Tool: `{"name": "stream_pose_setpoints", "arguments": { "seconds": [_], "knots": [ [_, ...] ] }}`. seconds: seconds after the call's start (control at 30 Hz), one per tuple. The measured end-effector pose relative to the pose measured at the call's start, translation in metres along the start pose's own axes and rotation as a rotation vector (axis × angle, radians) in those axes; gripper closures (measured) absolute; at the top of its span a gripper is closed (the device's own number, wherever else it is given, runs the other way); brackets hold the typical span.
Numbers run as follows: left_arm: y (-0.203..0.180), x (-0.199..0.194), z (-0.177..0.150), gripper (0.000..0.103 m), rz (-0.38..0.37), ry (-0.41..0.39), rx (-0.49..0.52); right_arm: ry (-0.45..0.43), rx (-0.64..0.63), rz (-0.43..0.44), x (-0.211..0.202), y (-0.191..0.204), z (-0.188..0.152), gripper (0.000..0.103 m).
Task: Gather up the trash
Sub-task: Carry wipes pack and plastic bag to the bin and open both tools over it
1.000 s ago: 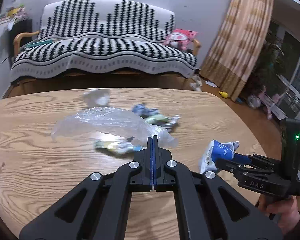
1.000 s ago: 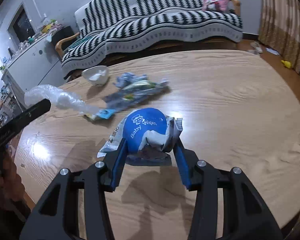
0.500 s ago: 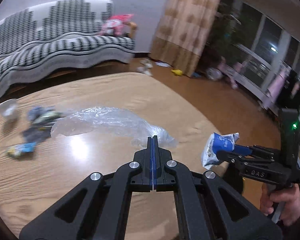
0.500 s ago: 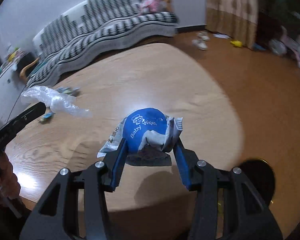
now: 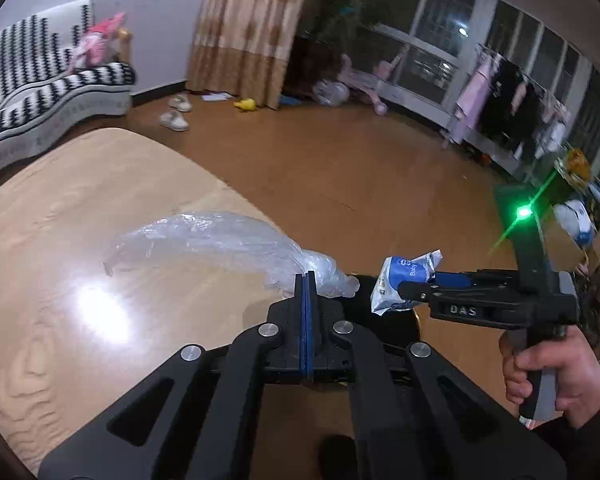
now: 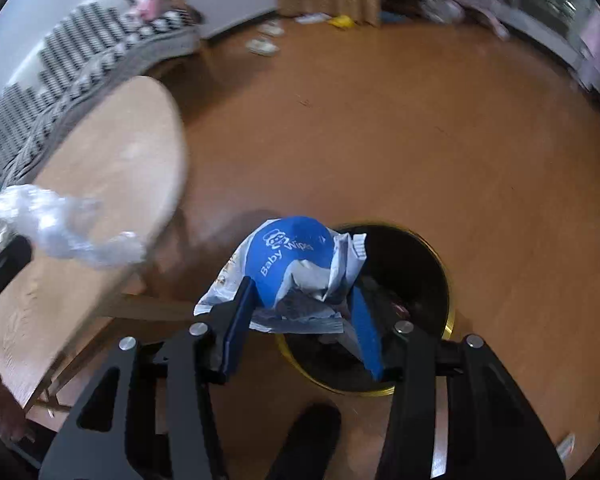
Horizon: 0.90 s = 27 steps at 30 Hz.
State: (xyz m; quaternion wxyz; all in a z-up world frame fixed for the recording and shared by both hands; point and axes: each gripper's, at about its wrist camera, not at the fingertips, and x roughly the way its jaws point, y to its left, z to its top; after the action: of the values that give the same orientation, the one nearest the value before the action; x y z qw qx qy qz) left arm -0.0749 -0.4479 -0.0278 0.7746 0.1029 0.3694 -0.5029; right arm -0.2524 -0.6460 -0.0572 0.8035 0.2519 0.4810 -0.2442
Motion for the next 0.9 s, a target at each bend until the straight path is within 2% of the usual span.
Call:
{"name": "stream_pose_setpoints", "arguments": {
  "seconds": [0.13,0.37,0.4,0.43,0.5,0.73,0.9],
  "knots": [
    [-0.018,0.017,-0.004,0.103,-0.019,0.024,0.021,0.042,0.062,-0.030,0.010,-0.036,-0.009,0.056],
    [-0.025,0.039,0.003,0.103,-0.043,0.043,0.028,0.036,0.111,-0.024,0.004,-0.056,-0.013,0.053],
    [-0.028,0.041,0.002,0.103,-0.043,0.046,0.029,0.029,0.113,-0.018,0.002,-0.057,-0.013,0.050],
    [-0.029,0.045,0.002,0.103,-0.044,0.049,0.029,0.024,0.115,-0.013,0.000,-0.056,-0.013,0.042],
    [-0.029,0.050,0.003,0.103,-0.048,0.055,0.028,0.007,0.118,-0.014,-0.005,-0.057,-0.013,0.034],
    [-0.042,0.074,0.006,0.103,-0.086,0.093,0.030,-0.021,0.139,-0.013,-0.013,-0.063,-0.004,0.032],
    [-0.055,0.096,0.002,0.103,-0.155,0.141,0.022,-0.059,0.174,-0.019,-0.024,-0.072,-0.003,0.029]
  ]
}}
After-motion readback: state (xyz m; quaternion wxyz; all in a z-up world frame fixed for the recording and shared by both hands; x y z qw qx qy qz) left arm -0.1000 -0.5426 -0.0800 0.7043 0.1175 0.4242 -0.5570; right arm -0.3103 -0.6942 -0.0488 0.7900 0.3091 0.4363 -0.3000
